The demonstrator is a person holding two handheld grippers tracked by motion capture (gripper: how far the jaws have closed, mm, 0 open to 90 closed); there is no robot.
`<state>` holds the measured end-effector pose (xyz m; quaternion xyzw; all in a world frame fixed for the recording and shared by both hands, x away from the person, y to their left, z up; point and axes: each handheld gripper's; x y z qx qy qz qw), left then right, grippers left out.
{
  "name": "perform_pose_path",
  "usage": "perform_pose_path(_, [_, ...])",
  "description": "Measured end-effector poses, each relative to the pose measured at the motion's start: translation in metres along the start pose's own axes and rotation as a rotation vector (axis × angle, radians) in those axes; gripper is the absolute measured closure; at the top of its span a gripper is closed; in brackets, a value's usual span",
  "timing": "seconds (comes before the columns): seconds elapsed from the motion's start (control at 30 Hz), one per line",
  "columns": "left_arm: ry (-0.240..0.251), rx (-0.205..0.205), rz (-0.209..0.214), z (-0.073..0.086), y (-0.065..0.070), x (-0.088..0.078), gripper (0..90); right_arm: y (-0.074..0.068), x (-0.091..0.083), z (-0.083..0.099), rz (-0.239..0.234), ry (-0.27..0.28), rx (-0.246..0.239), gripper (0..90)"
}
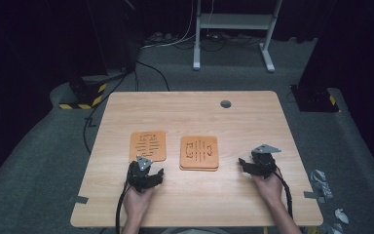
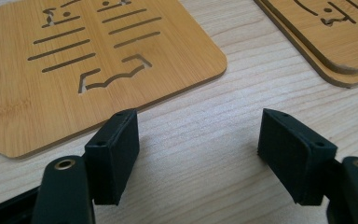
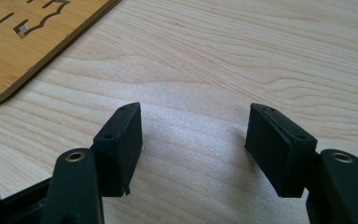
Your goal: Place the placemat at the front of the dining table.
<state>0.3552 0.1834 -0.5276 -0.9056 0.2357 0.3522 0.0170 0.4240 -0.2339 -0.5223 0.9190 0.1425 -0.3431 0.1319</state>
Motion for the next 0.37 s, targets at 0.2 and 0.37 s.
perform_pose_path(0.2, [0.001,0.001,-0.002,0.0,0.0001,0.0,28.6,-0.0003,0.0,-0.0001,0.0,-0.004,0.001,33.7])
perform_pose_path(0.37, [0.0,0.001,-0.002,0.0001,0.0001,-0.0001,28.3,-0.001,0.0001,0.0,0.005,-0.011,0.006,28.2])
Point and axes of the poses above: each handheld gripper's, and its own axes: x roughly forward along the jaws, z roughly out of its underside, y roughly to its right, and after that the axes turned 11 degrees about z, right-handed
